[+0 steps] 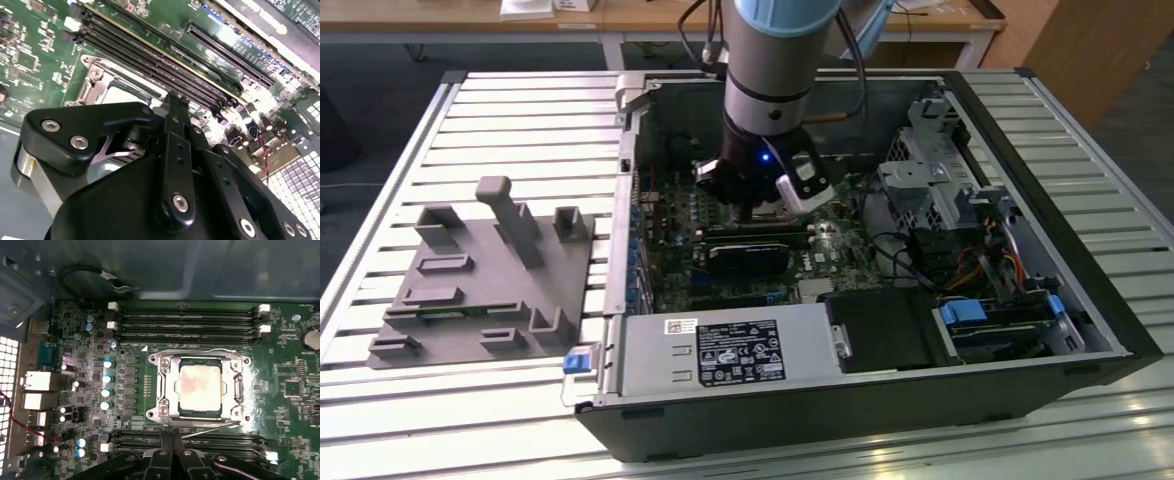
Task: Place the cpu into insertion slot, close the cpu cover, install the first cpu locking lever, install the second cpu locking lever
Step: 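Install the second cpu locking lever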
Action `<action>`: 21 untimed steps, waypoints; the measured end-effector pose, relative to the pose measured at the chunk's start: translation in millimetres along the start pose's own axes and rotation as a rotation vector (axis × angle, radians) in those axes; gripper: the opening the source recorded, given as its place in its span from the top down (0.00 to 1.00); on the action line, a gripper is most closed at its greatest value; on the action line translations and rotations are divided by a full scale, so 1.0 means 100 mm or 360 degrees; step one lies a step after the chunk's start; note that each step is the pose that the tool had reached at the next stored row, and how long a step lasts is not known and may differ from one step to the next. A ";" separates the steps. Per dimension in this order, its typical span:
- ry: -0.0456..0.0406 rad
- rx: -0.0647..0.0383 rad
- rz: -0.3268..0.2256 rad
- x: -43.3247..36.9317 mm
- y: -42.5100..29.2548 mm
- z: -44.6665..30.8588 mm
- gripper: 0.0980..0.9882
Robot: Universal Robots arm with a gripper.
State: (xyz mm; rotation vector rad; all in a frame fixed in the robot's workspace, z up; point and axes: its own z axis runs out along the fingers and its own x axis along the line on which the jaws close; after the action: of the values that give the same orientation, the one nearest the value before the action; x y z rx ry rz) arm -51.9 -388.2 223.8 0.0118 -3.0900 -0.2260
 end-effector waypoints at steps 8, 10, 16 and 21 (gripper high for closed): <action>0.0000 -0.0017 -0.0001 0.004 -0.020 0.127 0.99; 0.0000 -0.0044 -0.0002 0.004 -0.024 0.136 0.99; -0.0001 -0.0138 -0.0006 0.005 -0.117 0.145 0.99; -0.0001 -0.0184 -0.0008 0.012 -0.165 0.140 0.99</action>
State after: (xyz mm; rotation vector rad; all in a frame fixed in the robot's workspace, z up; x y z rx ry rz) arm -53.6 -402.4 207.5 0.0155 -3.0723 -0.4041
